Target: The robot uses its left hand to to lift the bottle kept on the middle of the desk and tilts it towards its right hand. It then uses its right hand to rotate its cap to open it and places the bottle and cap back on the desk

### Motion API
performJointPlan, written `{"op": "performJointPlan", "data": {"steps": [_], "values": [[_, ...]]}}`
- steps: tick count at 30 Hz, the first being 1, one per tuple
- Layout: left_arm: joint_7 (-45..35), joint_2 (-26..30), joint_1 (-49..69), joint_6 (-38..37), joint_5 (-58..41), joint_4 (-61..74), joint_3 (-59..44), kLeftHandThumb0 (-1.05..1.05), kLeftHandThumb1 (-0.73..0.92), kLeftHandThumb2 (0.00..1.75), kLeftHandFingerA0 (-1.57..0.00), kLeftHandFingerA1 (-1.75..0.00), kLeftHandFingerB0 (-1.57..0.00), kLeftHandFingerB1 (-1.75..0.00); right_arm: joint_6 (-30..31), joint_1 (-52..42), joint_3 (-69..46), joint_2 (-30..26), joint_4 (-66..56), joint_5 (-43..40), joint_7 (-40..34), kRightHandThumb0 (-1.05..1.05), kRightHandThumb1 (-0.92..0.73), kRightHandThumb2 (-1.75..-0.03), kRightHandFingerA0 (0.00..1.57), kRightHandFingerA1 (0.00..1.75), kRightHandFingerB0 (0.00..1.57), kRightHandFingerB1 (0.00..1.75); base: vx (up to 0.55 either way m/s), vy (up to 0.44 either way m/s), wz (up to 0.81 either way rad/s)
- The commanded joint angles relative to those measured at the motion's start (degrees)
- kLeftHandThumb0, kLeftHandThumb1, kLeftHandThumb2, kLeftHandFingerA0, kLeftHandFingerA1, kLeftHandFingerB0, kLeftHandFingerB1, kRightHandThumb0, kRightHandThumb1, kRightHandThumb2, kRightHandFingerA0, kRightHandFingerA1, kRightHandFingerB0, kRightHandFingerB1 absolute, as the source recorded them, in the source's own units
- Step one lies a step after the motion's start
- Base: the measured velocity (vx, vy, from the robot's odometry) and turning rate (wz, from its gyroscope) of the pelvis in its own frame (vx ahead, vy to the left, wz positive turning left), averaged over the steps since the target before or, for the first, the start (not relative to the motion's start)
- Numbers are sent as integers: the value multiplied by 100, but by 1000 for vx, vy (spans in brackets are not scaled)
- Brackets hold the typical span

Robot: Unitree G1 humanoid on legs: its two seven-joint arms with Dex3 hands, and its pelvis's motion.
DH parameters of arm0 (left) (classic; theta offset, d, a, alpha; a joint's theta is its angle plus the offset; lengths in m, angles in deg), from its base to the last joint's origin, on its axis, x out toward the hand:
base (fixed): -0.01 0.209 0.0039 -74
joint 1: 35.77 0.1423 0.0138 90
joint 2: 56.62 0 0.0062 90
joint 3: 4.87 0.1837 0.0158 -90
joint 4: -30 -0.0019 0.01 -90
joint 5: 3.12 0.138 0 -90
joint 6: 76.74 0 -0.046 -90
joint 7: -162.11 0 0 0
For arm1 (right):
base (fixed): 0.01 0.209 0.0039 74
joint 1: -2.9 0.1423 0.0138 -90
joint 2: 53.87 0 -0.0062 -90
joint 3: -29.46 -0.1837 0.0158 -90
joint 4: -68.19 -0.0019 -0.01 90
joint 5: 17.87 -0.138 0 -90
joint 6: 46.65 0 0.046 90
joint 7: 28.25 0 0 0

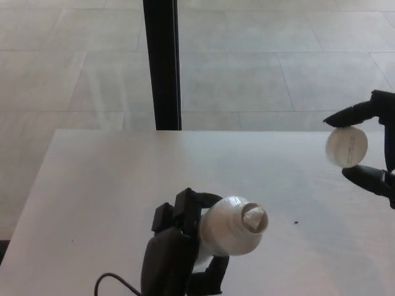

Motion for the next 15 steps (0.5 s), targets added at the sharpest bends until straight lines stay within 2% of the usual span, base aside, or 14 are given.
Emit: {"op": "performJointPlan", "data": {"steps": [1,2,3,4,5,6,7,8,9,10,11,12,13,15], "values": [[-2623,1367,-967,1644,777,1166,-159,13,50,102,-89,-162,-84,-131,-226,-856,-124,210,632,-292,-181,-20,-60,-72,98,165,92,71,0,0,0],[-2665,1408,-1012,1699,760,1187,-172,13,50,102,-89,-162,-84,-131,-229,-792,-97,199,682,-287,-174,-20,-60,-72,98,165,92,71,0,0,0],[-3252,1628,-1213,2090,899,1346,-125,13,57,101,-86,-166,-84,-127,-219,-902,-24,211,765,-211,-162,-11,-49,-69,108,150,100,69,0,0,0],[-4069,1924,-1539,2492,1175,1479,-48,-1,64,86,-84,-155,-83,-113,-208,-1079,107,281,910,0,-245,-24,-62,-70,97,169,93,70,0,0,0],[-4396,2057,-1677,2670,1271,1540,0,-1,64,86,-84,-155,-83,-113,-206,-1150,160,310,971,86,-282,-24,-62,-70,97,169,93,70,0,0,0],[-4837,2223,-1855,2792,1498,1566,73,-18,75,71,-82,-90,-71,-62,-206,-1224,257,340,1073,200,-316,-27,-63,-72,95,171,92,74,0,0,0],[-6007,2551,-2360,3041,2099,1502,270,-24,79,63,-60,-66,-56,-51,-200,-1402,560,429,1382,570,-451,-27,-62,-70,95,166,93,72,0,0,0],[-6606,2658,-2639,3234,2402,1419,389,-27,78,62,-59,-65,-50,-48,-215,-1490,751,474,1585,780,-525,-27,-63,-69,96,165,95,73,0,0,0],[-6797,2661,-2748,3346,2470,1355,449,-27,79,63,-50,-61,-45,-47,-195,-1527,837,470,1652,905,-560,-28,-64,-68,94,165,94,70,0,0,0],[-6986,2648,-2861,3538,2487,1255,521,-28,78,62,-51,-65,-44,-47,-86,-1580,1006,480,1726,1160,-639,-29,-63,-70,95,164,94,71,0,0,0],[-7013,2655,-2880,3600,2470,1243,545,-28,78,62,-51,-65,-44,-47,-57,-1588,1049,490,1742,1212,-661,-29,-63,-70,95,164,94,71,0,0,0],[-7038,2683,-2855,3616,2466,1267,564,-29,78,62,-58,-77,-46,-49,-28,-1602,1134,512,1804,1311,-711,-31,-62,-69,97,158,94,70,0,0,0],[-7052,2674,-2805,3694,2463,1273,592,-30,78,63,-55,-70,-46,-49,49,-1620,1254,533,1851,1443,-743,-30,-62,-70,97,157,93,71,0,0,0],[-7086,2698,-2836,3748,2456,1279,611,-30,78,63,-55,-70,-46,-49,79,-1588,1297,550,1869,1481,-756,-30,-62,-70,97,157,93,71,0,0,0]]}}
